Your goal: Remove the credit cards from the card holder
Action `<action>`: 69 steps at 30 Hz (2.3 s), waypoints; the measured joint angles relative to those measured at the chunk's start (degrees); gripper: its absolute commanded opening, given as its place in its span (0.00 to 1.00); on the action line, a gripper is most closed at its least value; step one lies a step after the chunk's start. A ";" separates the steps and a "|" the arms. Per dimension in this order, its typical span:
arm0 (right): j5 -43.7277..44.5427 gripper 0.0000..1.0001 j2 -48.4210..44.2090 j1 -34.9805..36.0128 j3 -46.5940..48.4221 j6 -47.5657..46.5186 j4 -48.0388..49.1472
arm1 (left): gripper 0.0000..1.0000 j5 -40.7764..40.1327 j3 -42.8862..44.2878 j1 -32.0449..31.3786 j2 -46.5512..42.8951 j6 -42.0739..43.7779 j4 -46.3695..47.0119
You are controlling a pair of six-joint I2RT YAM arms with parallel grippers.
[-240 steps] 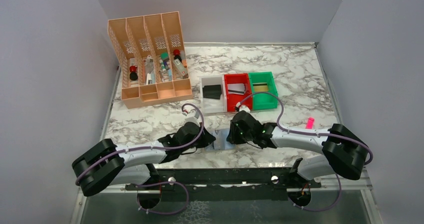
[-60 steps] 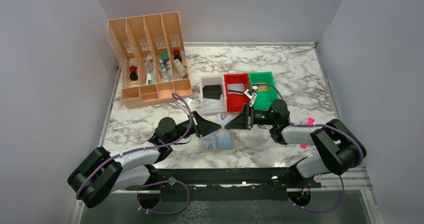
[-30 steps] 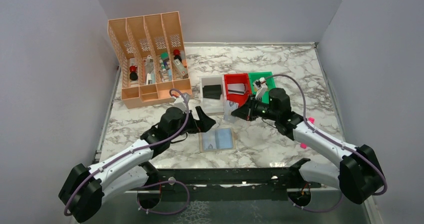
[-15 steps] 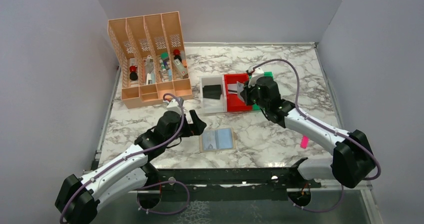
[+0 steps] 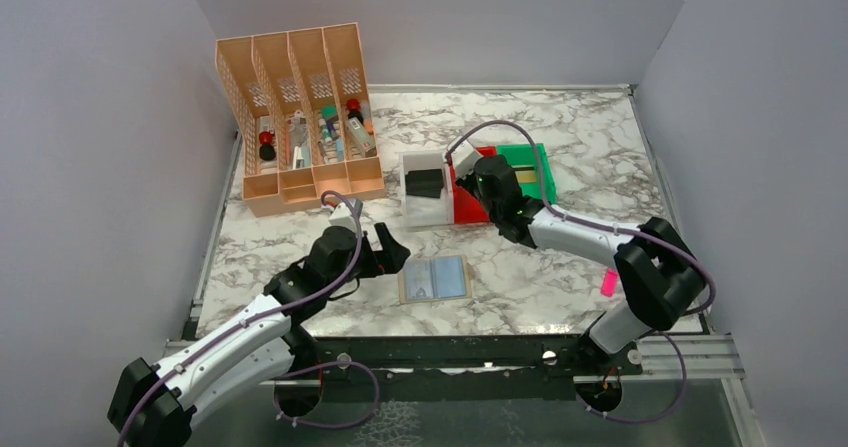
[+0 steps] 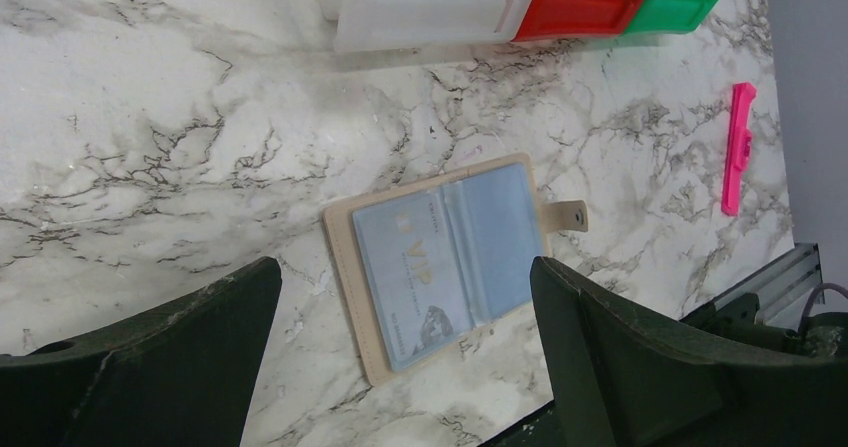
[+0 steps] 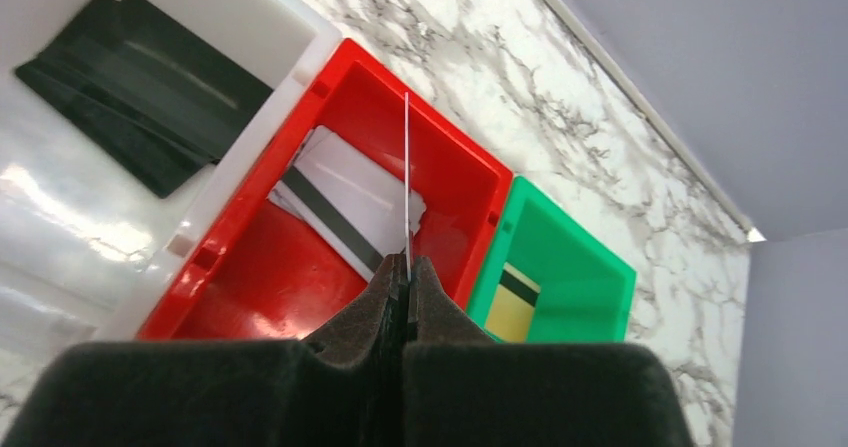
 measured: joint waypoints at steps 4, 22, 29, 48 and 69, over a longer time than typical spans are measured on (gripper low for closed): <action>1.20 0.01 2.93 -0.04 1.68 -3.39 0.96 | 0.99 -0.02 -0.09 0.00 -1.22 -0.37 -0.63; 2.62 0.01 14.16 -0.04 7.89 -7.30 1.20 | 0.98 -1.27 -0.46 0.00 -5.73 -1.25 -3.56; 2.78 0.01 17.22 -1.25 7.89 -9.05 3.26 | 0.98 -1.31 -0.72 0.00 -5.60 -1.27 -3.87; 1.90 0.07 21.73 -4.17 9.77 -7.89 3.30 | 0.98 -1.31 -0.72 0.00 -3.72 -1.53 -3.87; -10.58 0.48 7.87 -4.94 9.11 6.25 -5.97 | 0.98 -1.25 -0.72 0.00 -2.16 -2.54 -3.61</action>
